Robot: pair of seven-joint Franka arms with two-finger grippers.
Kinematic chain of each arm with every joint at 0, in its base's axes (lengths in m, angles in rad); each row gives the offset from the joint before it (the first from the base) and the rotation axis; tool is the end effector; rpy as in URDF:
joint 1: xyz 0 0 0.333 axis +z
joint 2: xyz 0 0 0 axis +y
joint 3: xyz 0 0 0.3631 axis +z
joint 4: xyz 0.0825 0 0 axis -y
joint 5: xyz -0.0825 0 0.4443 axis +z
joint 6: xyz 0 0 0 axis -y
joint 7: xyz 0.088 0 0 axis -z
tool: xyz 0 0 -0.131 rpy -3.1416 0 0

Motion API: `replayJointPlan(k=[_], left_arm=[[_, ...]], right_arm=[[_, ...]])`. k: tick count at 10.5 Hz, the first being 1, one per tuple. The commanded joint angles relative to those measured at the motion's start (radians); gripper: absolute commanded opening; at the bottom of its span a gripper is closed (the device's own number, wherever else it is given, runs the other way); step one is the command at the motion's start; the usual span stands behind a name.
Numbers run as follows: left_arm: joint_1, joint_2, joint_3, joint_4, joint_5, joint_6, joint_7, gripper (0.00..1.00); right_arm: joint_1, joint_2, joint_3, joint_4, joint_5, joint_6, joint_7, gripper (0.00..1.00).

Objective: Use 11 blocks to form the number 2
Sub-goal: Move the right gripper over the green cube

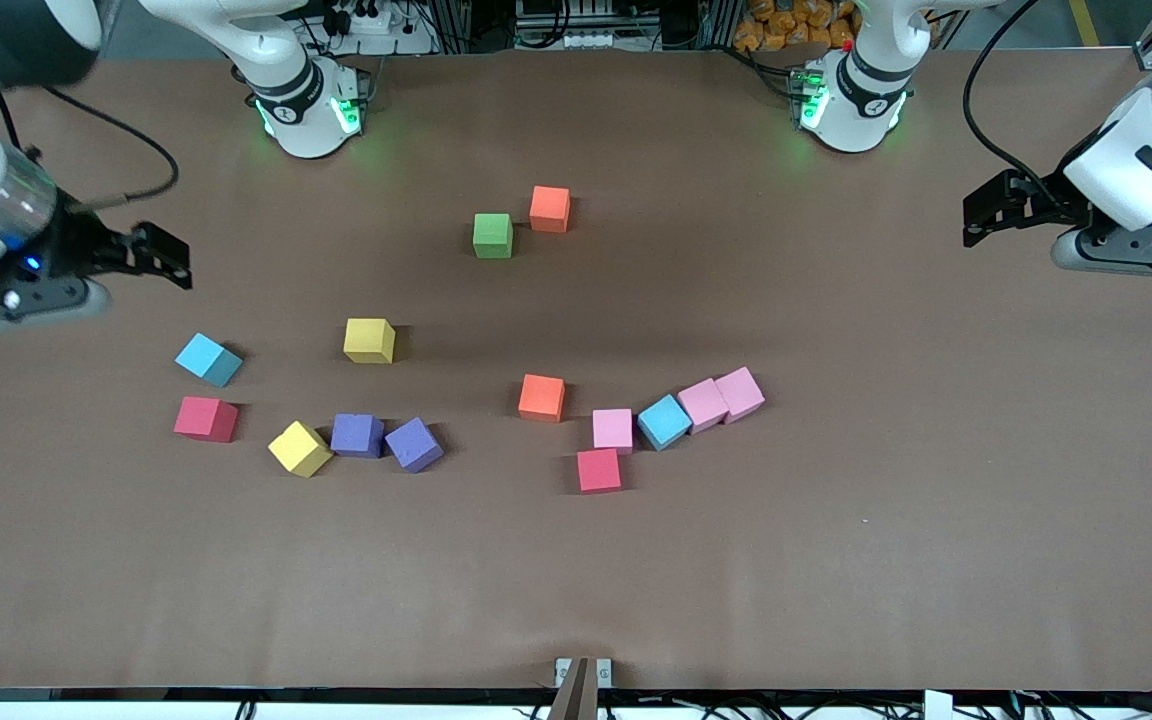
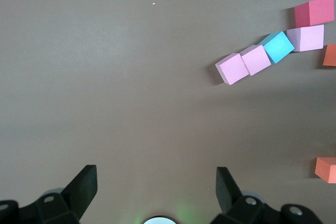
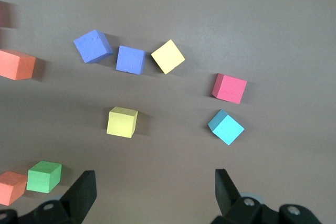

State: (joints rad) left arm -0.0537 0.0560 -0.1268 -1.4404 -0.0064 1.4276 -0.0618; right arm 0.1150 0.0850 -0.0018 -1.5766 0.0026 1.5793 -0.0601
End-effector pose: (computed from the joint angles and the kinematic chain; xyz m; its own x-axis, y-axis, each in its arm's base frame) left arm 0.6085 -0.1094 0.6697 0.9905 -0.1192 -0.0690 -0.1188 -0.9929 0.0092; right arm 0.6358 0.0727 0.5919 0.9817 0.1720 -0.0819 0.1720 -0.9851 -0.0074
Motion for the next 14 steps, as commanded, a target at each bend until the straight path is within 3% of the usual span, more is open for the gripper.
replayJointPlan(k=[1,8,11,14], left_arm=[[0.006,-0.002,-0.008,0.008,0.019,0.002,0.000,1.00],[0.008,-0.001,-0.007,0.008,0.014,0.002,-0.001,1.00],[0.014,-0.001,-0.007,0.008,0.013,0.002,0.002,1.00],[0.015,-0.001,-0.007,0.009,0.017,0.002,0.002,1.00]], right_arm=[[0.008,0.039,-0.006,0.015,-0.006,-0.016,0.003,1.00],[0.017,0.131,-0.001,0.055,0.023,-0.032,-0.024,1.00],[0.133,0.180,-0.003,0.055,0.066,-0.030,-0.061,1.00],[0.384,0.209,-0.004,-0.032,0.097,0.048,0.082,1.00]])
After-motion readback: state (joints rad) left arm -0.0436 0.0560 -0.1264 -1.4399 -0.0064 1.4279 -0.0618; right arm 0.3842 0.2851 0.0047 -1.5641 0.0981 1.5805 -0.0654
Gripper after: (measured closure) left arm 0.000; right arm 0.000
